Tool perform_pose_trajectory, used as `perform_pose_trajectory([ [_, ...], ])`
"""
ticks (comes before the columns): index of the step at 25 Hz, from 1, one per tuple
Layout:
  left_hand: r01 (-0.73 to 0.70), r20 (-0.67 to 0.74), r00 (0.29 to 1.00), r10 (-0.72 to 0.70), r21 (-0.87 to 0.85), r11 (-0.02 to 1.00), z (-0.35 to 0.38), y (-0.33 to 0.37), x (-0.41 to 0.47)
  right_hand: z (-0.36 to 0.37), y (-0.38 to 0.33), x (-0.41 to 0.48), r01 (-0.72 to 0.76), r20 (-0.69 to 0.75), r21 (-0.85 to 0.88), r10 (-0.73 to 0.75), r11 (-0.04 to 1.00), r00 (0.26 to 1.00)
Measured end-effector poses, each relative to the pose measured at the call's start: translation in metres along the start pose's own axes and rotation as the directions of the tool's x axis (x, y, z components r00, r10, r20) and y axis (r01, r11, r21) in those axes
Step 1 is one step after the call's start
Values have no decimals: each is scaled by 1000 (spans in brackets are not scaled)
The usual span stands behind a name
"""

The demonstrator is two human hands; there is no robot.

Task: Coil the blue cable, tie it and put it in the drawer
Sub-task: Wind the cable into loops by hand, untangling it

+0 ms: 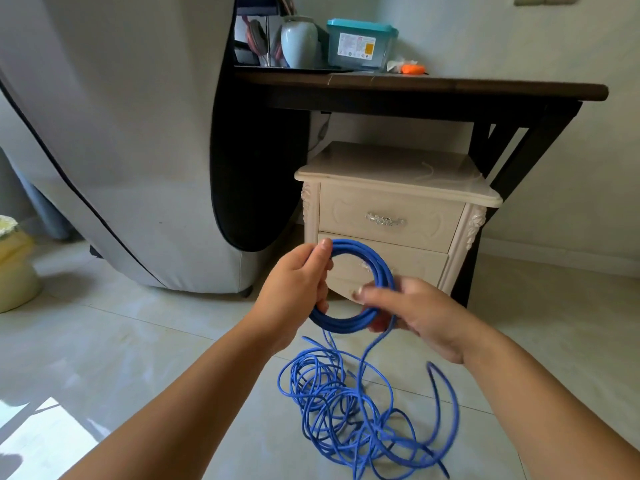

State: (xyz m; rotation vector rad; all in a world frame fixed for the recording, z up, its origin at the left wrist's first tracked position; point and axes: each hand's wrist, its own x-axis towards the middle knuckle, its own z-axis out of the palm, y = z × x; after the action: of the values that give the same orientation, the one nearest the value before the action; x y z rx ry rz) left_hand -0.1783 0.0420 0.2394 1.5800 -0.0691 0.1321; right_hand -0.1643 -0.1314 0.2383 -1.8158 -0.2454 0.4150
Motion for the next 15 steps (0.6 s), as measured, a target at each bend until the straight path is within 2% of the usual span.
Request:
perform_pose_trajectory([
  [1,-8,-27,1000,7,-15,1000,0,-1,0,-2,1,0,-6,-2,-117,6,993,1000],
  [2,-11,-52,999,9,-30,1000,1,-1,-1,-3,2,0,-11,-7,-158,10,987,1000],
  [3,-9,-79,997,5,-55,998,2,-2,-1,-3,3,1,-13,-11,-125,12,992,1000],
  [4,-7,-110,994,-3,-91,996,5,-2,-2,0,4,0,-4,-17,-43,3,999,1000],
  [6,-5,-172,985,-30,-200,980,11,-1,-3,13,5,1,23,-39,245,-14,969,999],
  [8,-7,-200,978,-58,-309,951,16,-2,-3,26,5,2,20,-50,573,10,820,999],
  [10,-18,-218,974,-57,-328,945,20,-3,-2,31,2,3,4,-28,770,28,638,999],
  [13,-30,-273,961,-45,-264,964,23,-4,-3,28,-4,3,-12,30,880,-30,475,999],
  [15,-2,-281,956,-81,-284,959,23,-5,-2,28,-7,4,2,25,921,-64,390,998],
])
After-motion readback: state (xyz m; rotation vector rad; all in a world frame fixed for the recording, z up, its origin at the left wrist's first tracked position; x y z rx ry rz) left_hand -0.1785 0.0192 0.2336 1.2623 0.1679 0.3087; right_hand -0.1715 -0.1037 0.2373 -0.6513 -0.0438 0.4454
